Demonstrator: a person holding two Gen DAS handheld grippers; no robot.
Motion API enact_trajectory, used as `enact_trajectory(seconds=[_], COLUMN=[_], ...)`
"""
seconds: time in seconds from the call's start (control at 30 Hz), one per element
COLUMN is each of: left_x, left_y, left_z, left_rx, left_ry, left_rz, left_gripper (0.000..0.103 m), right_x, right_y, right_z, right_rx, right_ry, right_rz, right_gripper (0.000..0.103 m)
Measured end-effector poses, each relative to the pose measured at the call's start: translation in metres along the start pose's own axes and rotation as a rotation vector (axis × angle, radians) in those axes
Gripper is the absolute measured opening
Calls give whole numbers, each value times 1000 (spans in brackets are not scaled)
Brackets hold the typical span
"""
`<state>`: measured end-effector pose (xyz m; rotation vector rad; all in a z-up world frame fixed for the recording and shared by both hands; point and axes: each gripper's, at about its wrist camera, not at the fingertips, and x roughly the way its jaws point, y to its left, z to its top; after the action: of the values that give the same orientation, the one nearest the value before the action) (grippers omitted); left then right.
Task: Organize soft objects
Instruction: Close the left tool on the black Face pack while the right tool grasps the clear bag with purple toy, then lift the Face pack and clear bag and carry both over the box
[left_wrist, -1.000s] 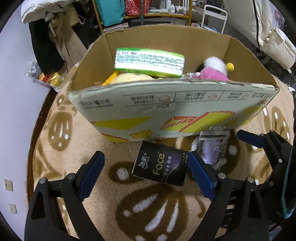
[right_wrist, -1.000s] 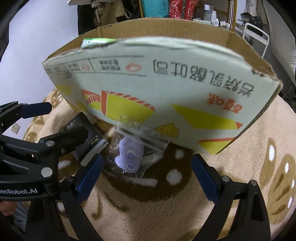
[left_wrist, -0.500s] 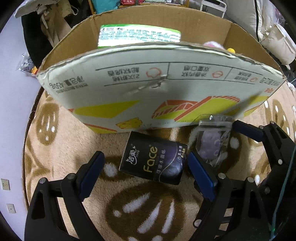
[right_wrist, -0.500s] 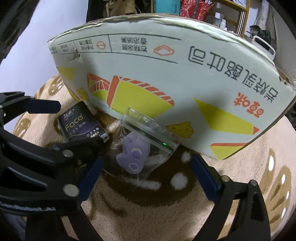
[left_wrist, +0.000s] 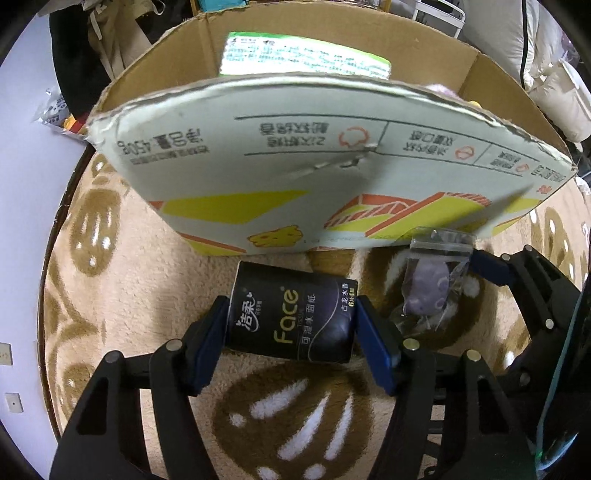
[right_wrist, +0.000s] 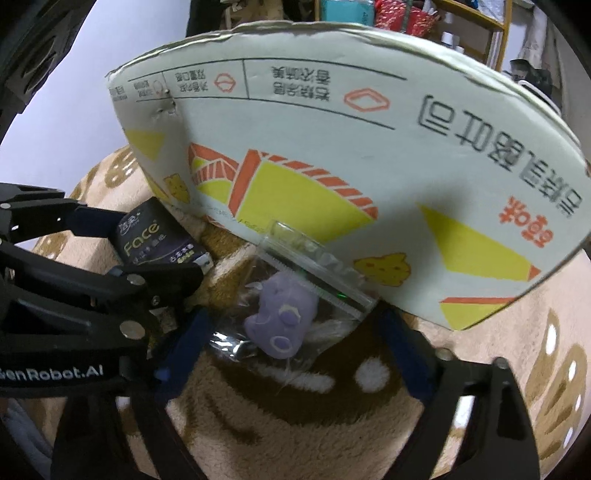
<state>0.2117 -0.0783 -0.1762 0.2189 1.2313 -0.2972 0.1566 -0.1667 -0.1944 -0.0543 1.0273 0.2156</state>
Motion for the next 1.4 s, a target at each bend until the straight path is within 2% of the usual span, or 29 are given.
enact_trajectory(seconds=[0.1, 0.3, 0.37, 0.47, 0.73, 0.8, 0.83, 0.97, 1.1, 1.23, 1.4], left_x=[-5, -18, -21, -24, -34, -38, -40, -49, -59, -74, -98], left_y=[-1, 3, 6, 7, 4, 4, 4, 6, 3, 3, -4], left_z=[-3, -6, -8, -11, -18, -19, -19, -23, -24, -23, -24], left_rx=[5, -17, -21, -25, -34, -34, -36, -49, -49, -45, -29], left_ry=[-10, -40, -48, -55, -76, -85, -92, -111, -137, -189, -264], left_rz=[24, 38, 39, 45, 51, 51, 53, 47, 54, 63, 62], left_gripper=[66, 66, 66, 66, 66, 66, 66, 66, 66, 66, 66], right_x=[-1, -3, -5, -6, -12, -15, -15, -21, -34, -57, -105], right_y=[0, -6, -9, -11, -19, -21, -22, -27, -34, -41, -52], right_z=[1, 2, 1, 1, -1, -2, -3, -3, -3, -1, 1], right_rx=[-2, 15, 24, 31, 77, 82, 83, 96, 118, 144, 183], right_ry=[2, 5, 7, 16, 48, 52, 57, 77, 57, 9, -100], right_rz=[16, 28, 33, 26, 46, 45, 47, 52, 47, 42, 35], right_gripper=[82, 62, 49, 38, 30, 24, 16, 14, 13, 13, 13])
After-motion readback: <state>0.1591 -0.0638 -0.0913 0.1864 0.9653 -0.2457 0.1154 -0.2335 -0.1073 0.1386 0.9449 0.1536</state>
